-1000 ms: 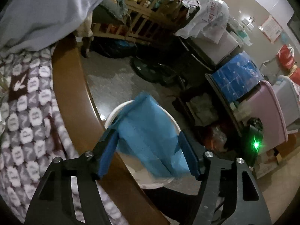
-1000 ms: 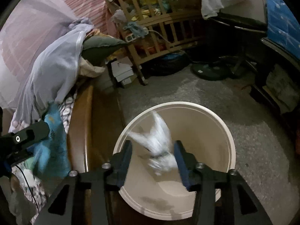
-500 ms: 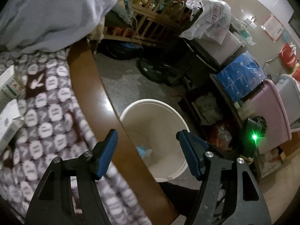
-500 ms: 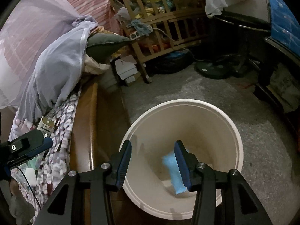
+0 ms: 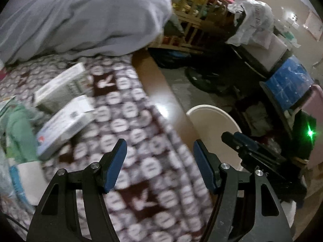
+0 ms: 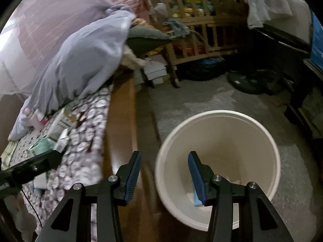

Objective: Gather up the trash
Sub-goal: 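Grasp the white rabbit plush with the left gripper while the right gripper grasps white tissue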

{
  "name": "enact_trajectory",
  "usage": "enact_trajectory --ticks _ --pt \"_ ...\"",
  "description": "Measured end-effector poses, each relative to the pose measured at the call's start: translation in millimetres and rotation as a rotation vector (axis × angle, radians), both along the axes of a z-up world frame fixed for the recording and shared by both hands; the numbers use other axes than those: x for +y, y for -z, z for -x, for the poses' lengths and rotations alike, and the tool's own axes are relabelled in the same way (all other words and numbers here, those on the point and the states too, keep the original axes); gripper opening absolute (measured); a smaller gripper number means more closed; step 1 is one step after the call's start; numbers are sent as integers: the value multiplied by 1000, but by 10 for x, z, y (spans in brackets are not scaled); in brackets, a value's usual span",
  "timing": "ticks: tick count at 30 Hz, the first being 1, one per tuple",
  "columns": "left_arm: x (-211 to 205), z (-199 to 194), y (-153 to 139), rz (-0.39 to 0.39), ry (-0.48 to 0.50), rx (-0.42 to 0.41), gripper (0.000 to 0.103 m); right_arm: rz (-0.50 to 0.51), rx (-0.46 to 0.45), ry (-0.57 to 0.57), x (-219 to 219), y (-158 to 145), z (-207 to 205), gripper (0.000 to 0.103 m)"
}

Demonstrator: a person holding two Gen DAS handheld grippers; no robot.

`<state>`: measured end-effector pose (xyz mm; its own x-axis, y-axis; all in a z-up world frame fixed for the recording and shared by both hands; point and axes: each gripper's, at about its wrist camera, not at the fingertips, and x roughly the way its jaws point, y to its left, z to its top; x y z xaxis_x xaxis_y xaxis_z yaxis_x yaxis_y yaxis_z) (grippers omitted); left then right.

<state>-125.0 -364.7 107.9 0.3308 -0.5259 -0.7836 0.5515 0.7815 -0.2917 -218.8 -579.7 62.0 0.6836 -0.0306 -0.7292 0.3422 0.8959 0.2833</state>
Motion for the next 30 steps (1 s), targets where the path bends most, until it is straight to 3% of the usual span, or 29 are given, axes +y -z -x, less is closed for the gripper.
enact_trajectory --ticks 5,21,30 --pt "341 -11 -70 -34 -55 -37 67 16 -5 -78 381 -86 -162 53" --pt "1650 15 -295 -77 -216 -91 67 4 -3 -333 1616 -164 -642 54" --pt "2414 -11 -211 -109 -347 -66 67 -13 1 -468 2187 -131 -805 56"
